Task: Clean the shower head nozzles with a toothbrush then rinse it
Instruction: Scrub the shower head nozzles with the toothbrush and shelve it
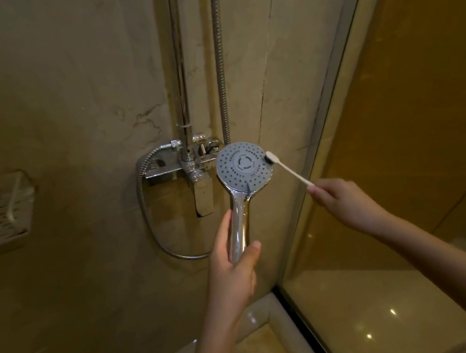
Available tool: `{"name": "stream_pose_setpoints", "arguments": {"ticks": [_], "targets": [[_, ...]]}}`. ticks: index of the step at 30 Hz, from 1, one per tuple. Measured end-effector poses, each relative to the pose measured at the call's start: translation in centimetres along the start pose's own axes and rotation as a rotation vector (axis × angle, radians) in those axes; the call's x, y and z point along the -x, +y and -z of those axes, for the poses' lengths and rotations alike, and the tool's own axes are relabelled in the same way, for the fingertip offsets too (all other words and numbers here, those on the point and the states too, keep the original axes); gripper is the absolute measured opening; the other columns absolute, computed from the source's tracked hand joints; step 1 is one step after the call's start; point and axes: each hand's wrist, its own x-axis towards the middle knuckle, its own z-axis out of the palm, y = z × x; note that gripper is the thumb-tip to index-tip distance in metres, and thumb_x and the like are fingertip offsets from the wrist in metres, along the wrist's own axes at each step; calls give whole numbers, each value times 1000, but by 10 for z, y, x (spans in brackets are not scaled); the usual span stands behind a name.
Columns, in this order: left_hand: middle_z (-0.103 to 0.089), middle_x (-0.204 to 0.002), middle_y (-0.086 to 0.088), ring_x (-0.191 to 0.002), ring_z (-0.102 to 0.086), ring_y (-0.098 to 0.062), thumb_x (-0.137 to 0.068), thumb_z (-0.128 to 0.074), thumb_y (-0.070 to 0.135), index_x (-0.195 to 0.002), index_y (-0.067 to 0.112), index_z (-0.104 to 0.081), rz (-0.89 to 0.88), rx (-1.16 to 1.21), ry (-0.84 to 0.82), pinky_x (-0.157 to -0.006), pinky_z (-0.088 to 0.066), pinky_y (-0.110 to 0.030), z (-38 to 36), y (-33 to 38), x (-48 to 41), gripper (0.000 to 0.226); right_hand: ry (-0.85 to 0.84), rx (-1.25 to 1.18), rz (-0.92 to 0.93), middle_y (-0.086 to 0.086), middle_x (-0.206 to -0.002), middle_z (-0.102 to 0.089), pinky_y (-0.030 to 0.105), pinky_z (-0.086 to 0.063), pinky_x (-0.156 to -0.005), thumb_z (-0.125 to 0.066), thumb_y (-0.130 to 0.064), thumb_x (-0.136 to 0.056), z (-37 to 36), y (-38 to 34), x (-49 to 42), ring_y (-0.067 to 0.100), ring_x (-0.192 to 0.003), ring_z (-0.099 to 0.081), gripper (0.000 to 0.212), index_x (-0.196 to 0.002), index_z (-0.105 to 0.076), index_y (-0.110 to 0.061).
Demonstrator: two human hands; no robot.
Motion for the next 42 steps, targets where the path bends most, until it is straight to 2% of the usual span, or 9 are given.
{"name": "stream_pose_setpoints", "arguments": {"ticks": [5, 7, 9, 16, 20, 24, 34, 37, 42], "targets": [[-57, -121, -9, -44, -56, -6, -86, -57, 8, -138, 40, -32, 15, -26, -29, -37, -44, -21, 2, 0, 0, 66, -61, 10, 1, -3, -58, -49, 29, -40, -53, -43, -35, -96, -6, -7, 0, 9, -49, -44, 36, -68, -54, -15], [-50, -133, -14, -95, -63, -41, -86, -58, 9, -138, 42, -31, 18, -66, -33, -70, -54, -52, -1, -1, 1, 67, -13, -30, -35, -1, -58, -49, 35, -42, -55, -41, -35, -97, -4, -7, -3, 13, -50, -45, 37, -67, -53, -15], [-45, -140, -8, -120, -33, -59, -85, -59, 11, -137, 46, -31, 40, -87, -19, -92, -32, -69, -1, -2, 3, 69, -81, 12, -2, -3, -59, -52, 34, -45, -53, -41, -39, -96, -12, -10, 4, 12, -51, -49, 37, -71, -56, -16], [-47, -138, -11, -118, -31, -63, -85, -59, 10, -134, 47, -33, 1, -42, 10, -89, -33, -72, -6, 3, -3, 67, -99, 67, 52, 0, -62, -56, 42, -49, -60, -42, -41, -96, -25, -21, 9, 14, -56, -53, 37, -71, -55, -17], [-45, -142, 2, -124, -39, -49, -83, -62, 12, -133, 52, -32, -56, -121, 33, -97, -38, -59, 1, -1, -4, 70, -66, 17, 48, -2, -56, -50, 34, -42, -52, -42, -41, -95, -13, -32, 2, 12, -50, -47, 38, -63, -51, -22], [-36, -142, 19, -126, -34, 3, -82, -62, 11, -138, 43, -28, -120, -219, 53, -84, -33, 1, 1, -4, -3, 73, -103, 33, 36, -2, -58, -51, 32, -43, -53, -41, -39, -96, -11, -32, 0, 14, -52, -48, 37, -67, -54, -20], [-33, -143, 19, -125, -31, 4, -83, -62, 12, -142, 39, -24, -130, -263, 48, -98, -28, -18, 5, -4, -9, 75, -66, 121, -20, -3, -59, -53, 26, -44, -50, -39, -39, -96, -7, -19, -20, 11, -49, -48, 36, -71, -55, -19], [-33, -137, 24, -122, -32, 6, -83, -62, 14, -142, 41, -24, -141, -287, 68, -90, -29, -7, 4, -6, -9, 75, -36, 68, -42, 1, -61, -53, 35, -50, -56, -39, -38, -97, 0, -18, -27, 14, -52, -49, 37, -73, -56, -16], [-35, -136, 22, -114, -38, 11, -82, -63, 9, -141, 38, -27, -155, -274, 95, -72, -27, 12, 5, -5, -13, 75, -72, 92, -7, -4, -56, -51, 25, -43, -48, -41, -40, -96, -6, -19, -28, 10, -47, -47, 36, -71, -56, -19]]}}
